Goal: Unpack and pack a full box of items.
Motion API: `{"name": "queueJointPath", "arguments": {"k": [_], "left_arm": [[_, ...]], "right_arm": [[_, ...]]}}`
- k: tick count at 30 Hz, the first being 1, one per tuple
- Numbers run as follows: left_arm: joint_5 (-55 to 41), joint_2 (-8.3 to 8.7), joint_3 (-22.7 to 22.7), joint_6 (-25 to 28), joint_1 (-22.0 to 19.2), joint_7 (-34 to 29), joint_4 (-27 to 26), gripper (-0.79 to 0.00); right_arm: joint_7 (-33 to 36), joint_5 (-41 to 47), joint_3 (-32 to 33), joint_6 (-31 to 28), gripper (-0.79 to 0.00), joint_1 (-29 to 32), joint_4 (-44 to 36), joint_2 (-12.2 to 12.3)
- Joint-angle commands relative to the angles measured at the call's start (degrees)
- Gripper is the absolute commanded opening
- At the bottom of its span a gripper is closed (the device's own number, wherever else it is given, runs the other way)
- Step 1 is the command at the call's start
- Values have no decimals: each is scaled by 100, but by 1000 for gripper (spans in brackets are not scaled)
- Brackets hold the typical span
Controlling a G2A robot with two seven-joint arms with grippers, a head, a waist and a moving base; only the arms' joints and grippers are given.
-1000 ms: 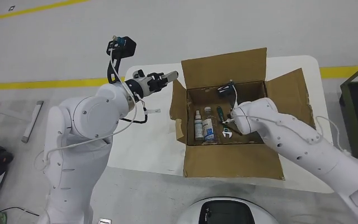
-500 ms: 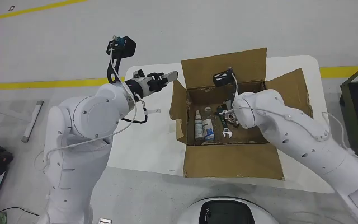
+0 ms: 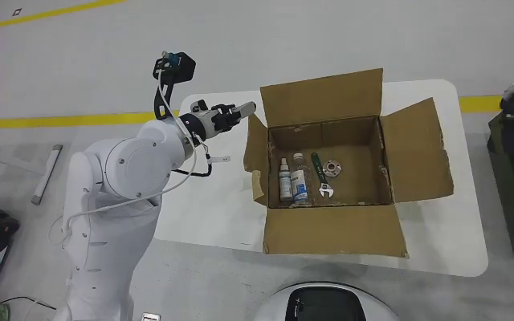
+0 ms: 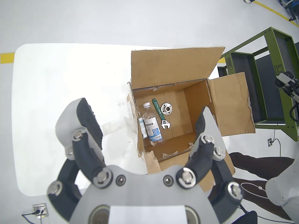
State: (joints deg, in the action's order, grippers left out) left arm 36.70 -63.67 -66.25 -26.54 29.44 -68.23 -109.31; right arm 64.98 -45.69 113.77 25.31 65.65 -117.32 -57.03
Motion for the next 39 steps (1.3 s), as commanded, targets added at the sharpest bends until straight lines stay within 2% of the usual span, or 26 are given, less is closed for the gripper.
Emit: {"name": "queueJointPath", "arguments": {"k": [1,4,6,9,14,20,23,26,33,39], "left_arm": [[0,0,0,0,0,0,0,0],[0,0,0,0,0,0,0,0],[0,0,0,0,0,0,0,0],[0,0,0,0,0,0,0,0],[0,0,0,0,0,0,0,0],[0,0,0,0,0,0,0,0],[0,0,0,0,0,0,0,0],[0,0,0,0,0,0,0,0],[0,0,0,0,0,0,0,0],[0,0,0,0,0,0,0,0]], "right_arm": [[-193,354,554,-186,-785,424,360,-27],[-426,961,693,-282,-785,796,846,-89],[-547,1444,559,-349,-785,903,1135,-134],[-586,2632,330,-561,-785,787,1454,-203],[-184,4336,-49,-1111,-785,418,1780,-249],[300,4961,-513,-1517,-785,107,1746,-212],[460,4946,-746,-1676,-785,89,1430,-186],[574,4458,-1092,-1731,-785,92,993,-145],[526,2820,-2195,-1770,-785,-79,400,-77],[463,1710,-2790,-1719,-785,-215,275,-41]]}}
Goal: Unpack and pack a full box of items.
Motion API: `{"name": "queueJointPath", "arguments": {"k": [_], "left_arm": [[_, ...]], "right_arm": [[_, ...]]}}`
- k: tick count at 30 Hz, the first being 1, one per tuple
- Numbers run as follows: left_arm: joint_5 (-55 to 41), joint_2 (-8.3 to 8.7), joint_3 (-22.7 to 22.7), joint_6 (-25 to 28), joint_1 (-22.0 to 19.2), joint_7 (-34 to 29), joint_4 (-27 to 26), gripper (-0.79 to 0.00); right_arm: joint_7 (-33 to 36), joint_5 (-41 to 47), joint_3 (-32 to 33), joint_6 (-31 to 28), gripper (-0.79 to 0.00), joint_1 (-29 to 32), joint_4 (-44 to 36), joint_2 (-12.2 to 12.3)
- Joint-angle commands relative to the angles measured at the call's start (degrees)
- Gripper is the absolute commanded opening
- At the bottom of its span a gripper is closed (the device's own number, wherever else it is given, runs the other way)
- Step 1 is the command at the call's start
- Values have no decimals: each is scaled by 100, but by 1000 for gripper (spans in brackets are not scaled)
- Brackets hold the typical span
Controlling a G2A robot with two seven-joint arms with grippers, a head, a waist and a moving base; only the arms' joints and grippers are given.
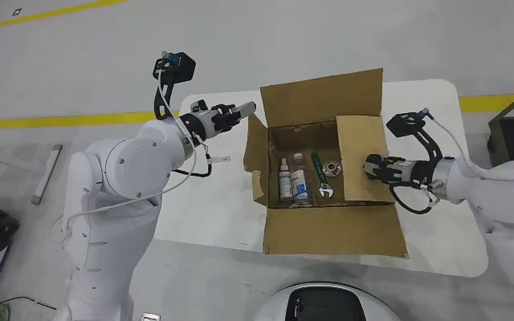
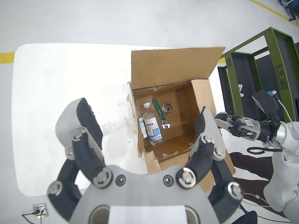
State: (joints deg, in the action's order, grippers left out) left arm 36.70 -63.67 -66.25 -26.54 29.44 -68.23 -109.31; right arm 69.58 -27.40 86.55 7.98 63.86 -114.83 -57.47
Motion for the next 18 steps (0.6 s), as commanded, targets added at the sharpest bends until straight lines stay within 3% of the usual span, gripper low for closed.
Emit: {"name": "queueJointPath", "arguments": {"k": [1,12,18], "left_arm": [[0,0,0,0,0,0,0,0],[0,0,0,0,0,0,0,0],[0,0,0,0,0,0,0,0]], "right_arm": [[15,-217,-138,1,-785,-74,35,7],[212,-868,-536,-30,-785,-349,8,49],[-310,-1873,374,625,-785,-146,-963,134]]}}
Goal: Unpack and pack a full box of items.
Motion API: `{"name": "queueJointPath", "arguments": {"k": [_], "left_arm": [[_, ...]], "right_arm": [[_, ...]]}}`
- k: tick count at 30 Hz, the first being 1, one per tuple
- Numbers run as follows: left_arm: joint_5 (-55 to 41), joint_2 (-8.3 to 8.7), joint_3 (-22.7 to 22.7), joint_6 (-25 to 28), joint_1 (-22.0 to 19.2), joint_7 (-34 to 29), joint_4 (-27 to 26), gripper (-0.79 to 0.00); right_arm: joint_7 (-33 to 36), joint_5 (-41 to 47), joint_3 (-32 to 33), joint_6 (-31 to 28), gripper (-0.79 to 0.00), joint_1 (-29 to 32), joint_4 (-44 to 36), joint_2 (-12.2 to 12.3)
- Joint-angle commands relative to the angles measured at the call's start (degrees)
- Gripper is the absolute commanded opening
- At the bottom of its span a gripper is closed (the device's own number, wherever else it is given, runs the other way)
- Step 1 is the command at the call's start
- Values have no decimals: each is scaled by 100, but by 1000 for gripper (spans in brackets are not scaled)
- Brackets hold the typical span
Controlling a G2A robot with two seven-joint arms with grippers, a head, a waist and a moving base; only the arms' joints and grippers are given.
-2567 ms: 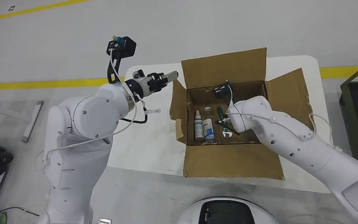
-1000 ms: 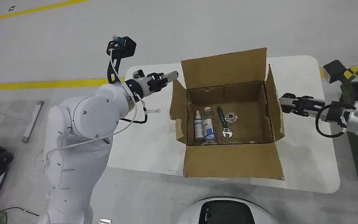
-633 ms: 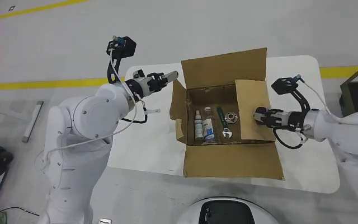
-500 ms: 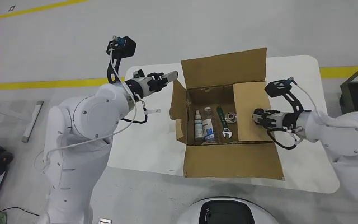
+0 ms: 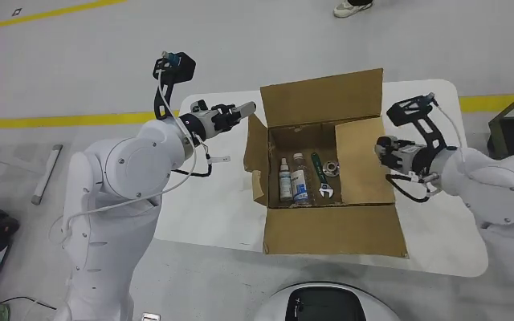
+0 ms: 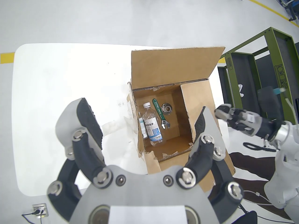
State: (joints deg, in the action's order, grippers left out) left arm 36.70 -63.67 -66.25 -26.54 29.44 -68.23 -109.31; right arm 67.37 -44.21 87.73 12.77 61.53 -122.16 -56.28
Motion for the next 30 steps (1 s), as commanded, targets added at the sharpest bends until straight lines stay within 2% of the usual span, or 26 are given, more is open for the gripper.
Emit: {"name": "queueJointPath", "arguments": {"k": [1,3,7,8,9,19,20,22,25,28,30], "left_arm": [[0,0,0,0,0,0,0,0],[0,0,0,0,0,0,0,0],[0,0,0,0,0,0,0,0],[0,0,0,0,0,0,0,0],[0,0,0,0,0,0,0,0],[0,0,0,0,0,0,0,0],[0,0,0,0,0,0,0,0],[0,0,0,0,0,0,0,0],[0,0,0,0,0,0,0,0],[0,0,0,0,0,0,0,0],[0,0,0,0,0,0,0,0]], "right_arm": [[-183,-374,466,165,-785,178,-419,31],[-387,-759,881,114,-785,409,-633,62],[-780,-759,1573,-356,-785,952,-565,83],[-706,-611,1687,-490,-785,1126,-420,84],[-562,-455,1744,-664,-785,1213,-372,90],[-595,-496,1738,-692,-785,1232,-368,91],[-812,-748,1718,-794,-785,1324,-370,94],[-1385,-624,1676,-605,-785,1507,-347,51],[-2679,-752,1674,-443,-785,1775,-419,-13],[-4312,-501,1662,-57,-785,2039,-313,-125],[-4868,-709,1551,-189,-785,2238,-233,-153]]}}
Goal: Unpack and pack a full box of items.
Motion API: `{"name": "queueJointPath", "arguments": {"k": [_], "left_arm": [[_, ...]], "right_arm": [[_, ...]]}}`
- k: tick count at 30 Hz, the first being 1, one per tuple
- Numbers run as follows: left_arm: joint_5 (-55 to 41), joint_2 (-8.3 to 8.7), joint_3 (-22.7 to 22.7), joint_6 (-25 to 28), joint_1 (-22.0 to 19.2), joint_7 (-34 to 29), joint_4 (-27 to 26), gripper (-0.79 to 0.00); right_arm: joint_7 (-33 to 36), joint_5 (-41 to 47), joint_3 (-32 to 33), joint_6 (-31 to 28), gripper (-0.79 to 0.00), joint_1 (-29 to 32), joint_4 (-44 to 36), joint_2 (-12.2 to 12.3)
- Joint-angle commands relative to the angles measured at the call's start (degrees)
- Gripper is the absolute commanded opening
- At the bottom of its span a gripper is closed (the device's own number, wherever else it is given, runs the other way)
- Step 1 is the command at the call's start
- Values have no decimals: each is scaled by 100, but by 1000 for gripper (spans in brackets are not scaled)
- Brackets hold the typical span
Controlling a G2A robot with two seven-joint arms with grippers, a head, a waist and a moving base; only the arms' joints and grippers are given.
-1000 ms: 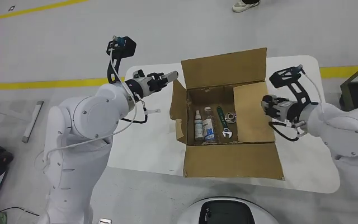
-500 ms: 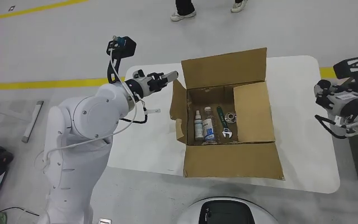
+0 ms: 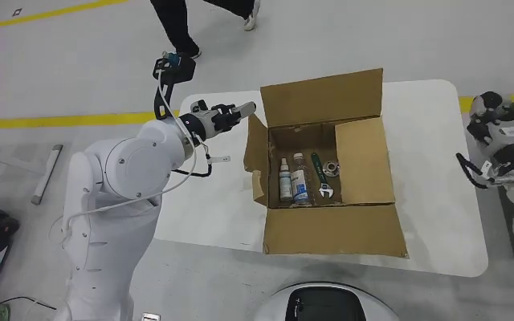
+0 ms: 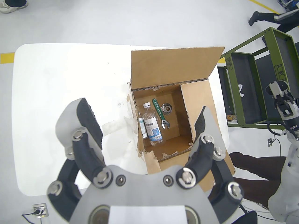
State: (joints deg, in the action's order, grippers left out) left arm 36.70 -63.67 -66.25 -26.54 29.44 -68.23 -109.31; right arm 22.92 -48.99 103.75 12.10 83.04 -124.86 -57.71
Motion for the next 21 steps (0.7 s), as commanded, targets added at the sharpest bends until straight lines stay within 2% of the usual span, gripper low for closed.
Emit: {"name": "queueJointPath", "arguments": {"k": [1,4,8,11,13,14,15,18,21], "left_arm": [[0,0,0,0,0,0,0,0],[0,0,0,0,0,0,0,0],[0,0,0,0,0,0,0,0],[0,0,0,0,0,0,0,0],[115,17,-21,42,164,161,62,0],[225,31,-39,22,214,152,59,-443],[398,48,-69,-17,255,164,32,-785],[1338,135,-70,75,402,-16,-64,-785],[1781,193,-111,228,644,-189,-124,-785]], "right_arm": [[-607,-213,-110,-221,-785,135,43,-23],[-968,-659,-243,-712,-785,232,101,-19],[-1065,-1092,-304,-1352,-785,267,175,2],[-1074,-1325,-299,-1643,-785,257,230,12],[-1053,-1263,-281,-1627,-785,230,259,3],[-1019,-1241,-275,-1636,-785,215,261,1],[-984,-1260,-259,-1613,-785,193,271,-2],[-830,-1251,-266,-1461,-785,119,325,-15],[-558,-1239,-322,-1073,-785,-18,429,-39]]}}
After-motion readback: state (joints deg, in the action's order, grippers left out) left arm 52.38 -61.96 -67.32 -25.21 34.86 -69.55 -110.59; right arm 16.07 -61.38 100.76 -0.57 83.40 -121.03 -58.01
